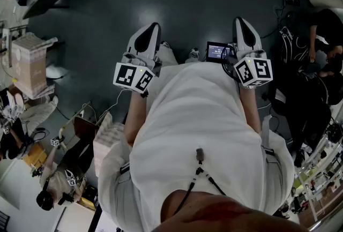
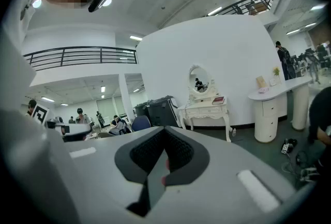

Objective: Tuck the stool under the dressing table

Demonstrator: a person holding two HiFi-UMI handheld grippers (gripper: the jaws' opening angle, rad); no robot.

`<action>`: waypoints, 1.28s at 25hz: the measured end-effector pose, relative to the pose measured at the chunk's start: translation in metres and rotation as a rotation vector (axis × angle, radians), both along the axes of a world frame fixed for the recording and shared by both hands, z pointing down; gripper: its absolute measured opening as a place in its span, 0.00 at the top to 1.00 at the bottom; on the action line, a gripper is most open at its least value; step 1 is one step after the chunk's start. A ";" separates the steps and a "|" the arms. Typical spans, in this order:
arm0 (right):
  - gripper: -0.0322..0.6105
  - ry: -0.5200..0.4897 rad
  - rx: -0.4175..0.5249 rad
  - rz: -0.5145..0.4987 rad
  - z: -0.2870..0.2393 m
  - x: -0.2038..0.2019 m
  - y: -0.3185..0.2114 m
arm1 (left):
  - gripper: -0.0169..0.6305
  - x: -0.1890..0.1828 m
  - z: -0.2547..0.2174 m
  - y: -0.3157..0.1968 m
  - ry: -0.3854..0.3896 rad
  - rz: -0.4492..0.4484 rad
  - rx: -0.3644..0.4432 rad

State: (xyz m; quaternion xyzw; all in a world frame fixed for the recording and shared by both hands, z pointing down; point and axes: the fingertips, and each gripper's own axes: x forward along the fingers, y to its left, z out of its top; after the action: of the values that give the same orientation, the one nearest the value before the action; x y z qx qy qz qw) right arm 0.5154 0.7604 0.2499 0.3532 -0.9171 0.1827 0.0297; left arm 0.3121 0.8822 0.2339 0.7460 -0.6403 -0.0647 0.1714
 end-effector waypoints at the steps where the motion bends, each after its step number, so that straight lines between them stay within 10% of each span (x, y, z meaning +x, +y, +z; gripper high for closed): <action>1: 0.94 0.006 0.007 -0.006 0.000 0.003 0.001 | 0.96 0.002 0.002 0.003 -0.001 -0.008 -0.004; 17: 0.94 0.053 0.034 0.041 -0.003 0.001 0.028 | 0.96 0.004 0.002 -0.005 0.024 0.087 0.057; 32: 0.94 0.012 0.049 0.133 -0.011 -0.069 0.045 | 0.96 -0.089 0.010 0.017 0.052 0.094 0.086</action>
State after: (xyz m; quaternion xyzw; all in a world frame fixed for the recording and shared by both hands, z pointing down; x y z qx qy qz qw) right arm 0.4464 0.8056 0.2388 0.4149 -0.8957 0.1594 0.0143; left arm 0.2230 0.8997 0.2434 0.7800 -0.5965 -0.1034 0.1585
